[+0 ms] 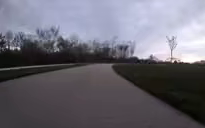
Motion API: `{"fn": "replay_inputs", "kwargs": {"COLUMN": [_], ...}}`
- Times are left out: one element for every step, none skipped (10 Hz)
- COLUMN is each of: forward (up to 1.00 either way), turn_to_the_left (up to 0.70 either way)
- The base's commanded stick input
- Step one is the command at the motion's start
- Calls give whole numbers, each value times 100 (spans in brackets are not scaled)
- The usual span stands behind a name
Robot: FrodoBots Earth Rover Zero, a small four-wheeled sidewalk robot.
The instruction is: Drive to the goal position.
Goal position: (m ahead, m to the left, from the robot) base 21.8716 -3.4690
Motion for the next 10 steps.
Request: {"fn": "replay_inputs", "kwargs": {"forward": [100,100,100,100,100,100,100,100,100,100], "turn_to_the_left": [0,0,0,0,0,0,0,0,0,0]}}
